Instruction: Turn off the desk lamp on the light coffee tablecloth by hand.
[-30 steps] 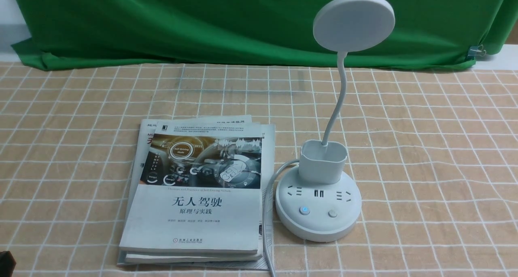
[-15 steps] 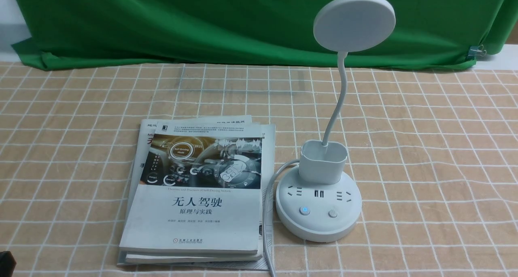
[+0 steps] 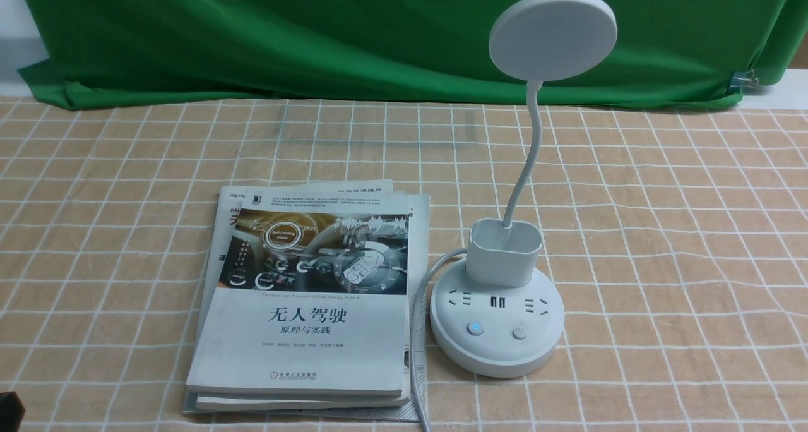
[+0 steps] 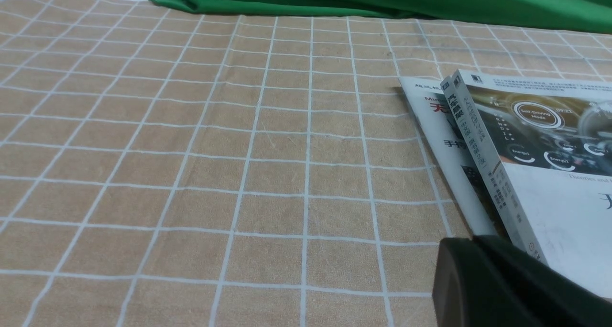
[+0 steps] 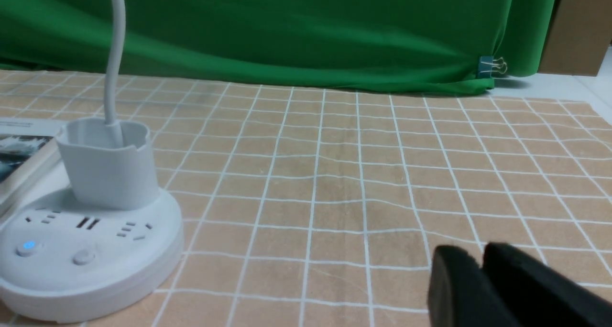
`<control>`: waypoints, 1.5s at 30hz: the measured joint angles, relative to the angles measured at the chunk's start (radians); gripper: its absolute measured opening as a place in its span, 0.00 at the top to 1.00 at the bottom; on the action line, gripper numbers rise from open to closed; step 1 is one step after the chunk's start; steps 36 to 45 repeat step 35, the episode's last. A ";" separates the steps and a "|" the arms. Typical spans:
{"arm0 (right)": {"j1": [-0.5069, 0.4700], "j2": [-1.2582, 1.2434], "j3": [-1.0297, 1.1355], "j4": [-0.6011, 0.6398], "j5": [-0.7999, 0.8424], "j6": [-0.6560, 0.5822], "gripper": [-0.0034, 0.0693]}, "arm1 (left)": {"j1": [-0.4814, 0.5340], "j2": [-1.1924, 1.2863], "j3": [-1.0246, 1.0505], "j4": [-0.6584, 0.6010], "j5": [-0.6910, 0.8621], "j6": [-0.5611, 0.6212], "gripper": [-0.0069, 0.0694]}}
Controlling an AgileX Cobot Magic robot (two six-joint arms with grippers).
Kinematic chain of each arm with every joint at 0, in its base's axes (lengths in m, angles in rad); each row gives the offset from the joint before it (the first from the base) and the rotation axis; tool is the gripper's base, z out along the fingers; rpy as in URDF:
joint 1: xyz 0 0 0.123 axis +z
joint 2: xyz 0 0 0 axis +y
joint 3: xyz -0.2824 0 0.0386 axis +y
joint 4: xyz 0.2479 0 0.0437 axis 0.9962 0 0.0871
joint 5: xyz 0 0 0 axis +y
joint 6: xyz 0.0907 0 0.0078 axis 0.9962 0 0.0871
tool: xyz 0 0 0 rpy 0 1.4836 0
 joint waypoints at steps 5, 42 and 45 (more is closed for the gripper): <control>0.000 0.000 0.000 0.000 0.000 0.000 0.80 | 0.000 0.000 0.000 0.000 0.000 0.000 0.90; -0.003 0.000 0.000 0.000 0.000 0.000 0.69 | 0.000 0.000 0.000 0.000 0.000 0.000 0.90; -0.003 0.000 0.000 0.000 0.000 0.000 0.69 | 0.000 0.000 0.000 0.000 0.000 0.000 0.90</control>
